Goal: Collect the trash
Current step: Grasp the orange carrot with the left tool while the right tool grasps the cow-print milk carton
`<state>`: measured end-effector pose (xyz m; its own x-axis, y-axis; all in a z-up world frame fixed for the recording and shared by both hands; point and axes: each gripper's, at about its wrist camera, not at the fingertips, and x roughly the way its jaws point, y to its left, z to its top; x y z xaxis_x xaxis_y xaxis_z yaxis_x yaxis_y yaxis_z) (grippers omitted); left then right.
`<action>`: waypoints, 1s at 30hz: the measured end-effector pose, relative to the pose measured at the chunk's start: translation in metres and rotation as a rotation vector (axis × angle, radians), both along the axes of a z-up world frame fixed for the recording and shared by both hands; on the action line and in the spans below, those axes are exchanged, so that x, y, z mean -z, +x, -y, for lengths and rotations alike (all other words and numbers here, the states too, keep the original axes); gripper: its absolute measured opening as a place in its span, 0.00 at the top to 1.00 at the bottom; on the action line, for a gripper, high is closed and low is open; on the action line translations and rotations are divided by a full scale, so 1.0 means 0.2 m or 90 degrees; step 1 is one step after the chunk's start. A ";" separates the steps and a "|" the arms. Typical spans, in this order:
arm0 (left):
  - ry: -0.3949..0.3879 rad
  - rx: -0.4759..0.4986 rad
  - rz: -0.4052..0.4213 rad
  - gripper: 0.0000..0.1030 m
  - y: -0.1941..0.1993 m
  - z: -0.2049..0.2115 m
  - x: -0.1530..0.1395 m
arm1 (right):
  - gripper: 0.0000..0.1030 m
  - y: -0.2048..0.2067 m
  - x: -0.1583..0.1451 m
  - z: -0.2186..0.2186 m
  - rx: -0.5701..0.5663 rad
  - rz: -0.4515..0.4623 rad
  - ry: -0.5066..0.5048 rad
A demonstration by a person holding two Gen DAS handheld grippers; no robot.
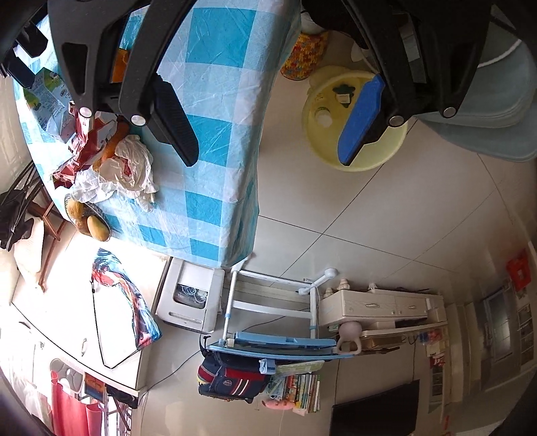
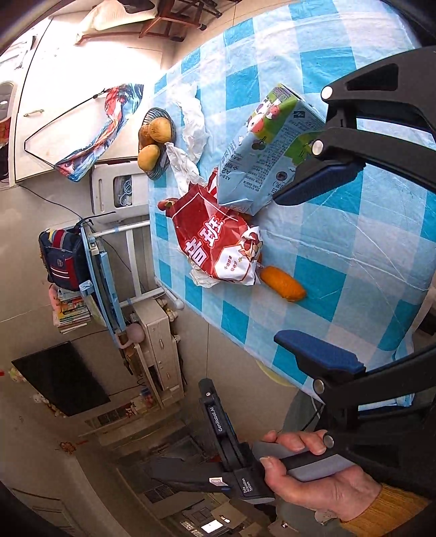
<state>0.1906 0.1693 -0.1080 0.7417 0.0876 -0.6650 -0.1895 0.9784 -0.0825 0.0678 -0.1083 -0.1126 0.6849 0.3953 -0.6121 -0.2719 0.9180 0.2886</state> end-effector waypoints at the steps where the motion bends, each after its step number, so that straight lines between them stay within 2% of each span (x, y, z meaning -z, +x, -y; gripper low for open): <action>1: -0.007 0.009 -0.008 0.21 0.01 0.01 0.01 | 0.28 0.00 0.00 0.01 0.004 0.001 -0.002; 4: -0.021 0.033 -0.031 0.21 0.02 0.03 0.07 | 0.28 -0.01 -0.01 0.03 0.018 0.010 -0.007; 14: -0.012 0.072 -0.034 0.20 0.02 0.10 0.09 | 0.26 0.01 -0.04 0.13 0.068 0.016 -0.007; 18: -0.020 0.115 -0.048 0.20 0.03 0.17 0.11 | 0.25 0.03 -0.04 0.16 0.079 0.011 -0.016; 23: 0.027 0.182 -0.052 0.20 0.01 0.34 0.13 | 0.23 0.06 -0.08 0.21 0.083 0.015 -0.047; 30: 0.057 0.264 -0.070 0.20 -0.02 0.53 0.17 | 0.21 0.14 -0.10 0.27 0.083 -0.008 -0.023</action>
<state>0.1861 0.0635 -0.1422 0.6512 -0.1411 -0.7457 0.2177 0.9760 0.0055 0.0957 -0.1622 -0.0921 0.7217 0.2805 -0.6328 -0.1461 0.9553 0.2568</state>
